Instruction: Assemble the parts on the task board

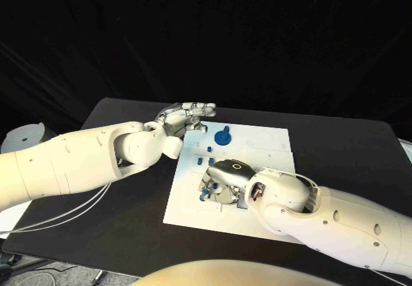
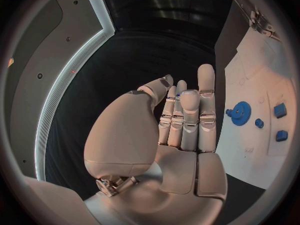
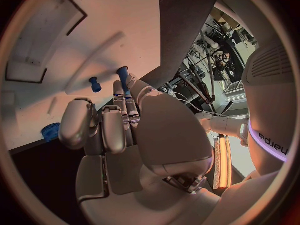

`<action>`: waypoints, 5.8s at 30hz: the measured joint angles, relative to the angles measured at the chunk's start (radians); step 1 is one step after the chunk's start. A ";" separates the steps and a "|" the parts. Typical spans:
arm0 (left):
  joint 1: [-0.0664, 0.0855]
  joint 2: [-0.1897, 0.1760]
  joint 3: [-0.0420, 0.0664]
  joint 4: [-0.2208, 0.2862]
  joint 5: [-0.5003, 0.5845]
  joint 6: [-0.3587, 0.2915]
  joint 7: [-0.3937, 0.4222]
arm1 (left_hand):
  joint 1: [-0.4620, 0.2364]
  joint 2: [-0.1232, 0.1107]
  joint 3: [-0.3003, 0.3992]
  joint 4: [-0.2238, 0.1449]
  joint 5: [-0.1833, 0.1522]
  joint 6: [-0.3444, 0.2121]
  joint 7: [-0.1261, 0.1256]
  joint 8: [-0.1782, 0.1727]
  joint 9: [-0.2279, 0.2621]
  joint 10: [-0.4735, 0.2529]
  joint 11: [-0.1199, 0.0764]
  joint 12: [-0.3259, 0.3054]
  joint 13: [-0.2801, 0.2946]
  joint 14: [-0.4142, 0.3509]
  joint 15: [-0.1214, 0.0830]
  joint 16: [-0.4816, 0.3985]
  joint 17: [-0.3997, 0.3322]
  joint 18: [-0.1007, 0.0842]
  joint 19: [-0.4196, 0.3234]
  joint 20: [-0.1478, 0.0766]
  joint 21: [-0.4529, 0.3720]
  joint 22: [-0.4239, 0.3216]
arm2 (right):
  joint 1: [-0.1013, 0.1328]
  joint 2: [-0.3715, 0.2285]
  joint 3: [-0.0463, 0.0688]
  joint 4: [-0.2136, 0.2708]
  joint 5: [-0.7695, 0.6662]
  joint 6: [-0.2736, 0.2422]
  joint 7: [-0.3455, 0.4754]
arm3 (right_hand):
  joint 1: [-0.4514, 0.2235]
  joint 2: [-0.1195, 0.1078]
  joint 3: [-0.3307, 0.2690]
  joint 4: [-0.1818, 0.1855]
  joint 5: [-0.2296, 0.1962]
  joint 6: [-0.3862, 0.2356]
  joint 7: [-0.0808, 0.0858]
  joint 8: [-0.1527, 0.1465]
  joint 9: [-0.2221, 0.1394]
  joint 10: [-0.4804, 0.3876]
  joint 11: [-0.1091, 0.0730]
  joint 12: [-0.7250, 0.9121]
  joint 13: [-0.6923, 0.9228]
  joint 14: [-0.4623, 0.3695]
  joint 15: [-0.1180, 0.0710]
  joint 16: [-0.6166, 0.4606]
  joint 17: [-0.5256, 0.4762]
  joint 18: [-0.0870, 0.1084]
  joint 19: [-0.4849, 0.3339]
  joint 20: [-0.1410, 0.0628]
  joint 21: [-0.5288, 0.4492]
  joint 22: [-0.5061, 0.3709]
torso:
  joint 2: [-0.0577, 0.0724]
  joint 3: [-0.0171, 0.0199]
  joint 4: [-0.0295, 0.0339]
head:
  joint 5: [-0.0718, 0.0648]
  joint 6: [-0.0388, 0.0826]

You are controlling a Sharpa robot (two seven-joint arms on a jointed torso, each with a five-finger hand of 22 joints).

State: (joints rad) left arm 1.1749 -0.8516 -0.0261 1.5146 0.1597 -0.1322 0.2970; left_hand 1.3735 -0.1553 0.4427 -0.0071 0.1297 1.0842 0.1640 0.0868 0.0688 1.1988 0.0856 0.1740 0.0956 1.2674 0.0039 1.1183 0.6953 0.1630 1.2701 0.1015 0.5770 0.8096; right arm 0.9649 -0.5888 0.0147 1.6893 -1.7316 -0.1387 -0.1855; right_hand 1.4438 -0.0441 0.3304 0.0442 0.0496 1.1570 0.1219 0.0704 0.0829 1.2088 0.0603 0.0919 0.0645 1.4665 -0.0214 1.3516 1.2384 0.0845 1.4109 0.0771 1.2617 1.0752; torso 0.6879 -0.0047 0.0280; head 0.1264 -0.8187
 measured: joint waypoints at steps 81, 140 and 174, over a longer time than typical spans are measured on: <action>0.000 -0.016 -0.006 0.009 0.000 0.001 -0.002 | 0.000 0.000 -0.003 0.003 0.000 0.000 0.000 0.000 0.000 -0.004 0.004 0.004 0.001 -0.006 0.002 0.000 -0.004 0.000 0.000 0.000 0.000 -0.001 | -0.030 -0.431 -0.001 0.214 0.266 -0.149 -0.386 | -0.178 -0.024 -0.450 0.246 0.218 -0.087 -0.027 0.123 0.038 0.185 -0.051 1.007 1.037 -0.002 -0.042 0.099 0.069 0.000 0.041 -0.041 0.083 0.132 | -0.015 -0.0033 -0.0456 | -0.076 0.025; -0.001 -0.020 -0.008 0.013 0.000 0.005 -0.003 | -0.004 0.004 -0.005 0.000 0.000 -0.004 0.004 0.000 0.000 -0.004 0.004 0.009 0.001 -0.006 0.002 0.000 -0.007 0.000 0.000 0.000 -0.004 -0.003 | -0.042 -0.321 0.012 0.219 0.373 -0.243 -0.385 | -0.211 0.074 -0.526 0.247 0.426 -0.060 -0.054 0.188 0.126 0.196 -0.069 1.015 1.110 -0.002 -0.056 0.122 0.070 0.000 0.052 -0.052 0.113 0.179 | -0.015 -0.0048 -0.0456 | -0.056 0.024; -0.001 -0.023 -0.008 0.018 0.000 0.009 -0.004 | -0.004 0.004 -0.009 0.003 0.000 -0.004 0.004 0.004 0.000 -0.009 0.002 0.009 0.001 -0.006 0.002 0.000 -0.008 0.000 0.000 0.000 -0.004 -0.004 | -0.042 -0.269 0.011 0.169 0.344 -0.168 -0.402 | -0.411 0.032 -0.587 0.250 0.026 -0.080 -0.049 0.188 0.187 0.143 -0.064 0.822 0.997 -0.002 -0.056 0.118 0.069 0.000 0.048 -0.048 0.094 0.146 | -0.015 -0.0037 -0.0476 | -0.047 0.019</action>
State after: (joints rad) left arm 1.1738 -0.8748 -0.0337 1.5325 0.1593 -0.1234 0.2932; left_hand 1.3695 -0.1514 0.4341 -0.0039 0.1297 1.0806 0.1675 0.0908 0.0690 1.1900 0.0873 0.1826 0.0971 1.2615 0.0059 1.1183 0.6873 0.1629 1.2701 0.1015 0.5729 0.8060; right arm 0.9225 -0.8581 0.0258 1.8581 -1.3877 -0.3066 -0.5873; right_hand 1.0329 -0.0118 -0.2569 0.2938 0.0754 1.0769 0.0731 0.2589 0.2699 1.3519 -0.0039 0.9137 1.0610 1.4646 -0.0772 1.4698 1.3076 0.0843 1.4588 0.0290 1.3554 1.2212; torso 0.6726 -0.0084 -0.0196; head 0.0798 -0.7999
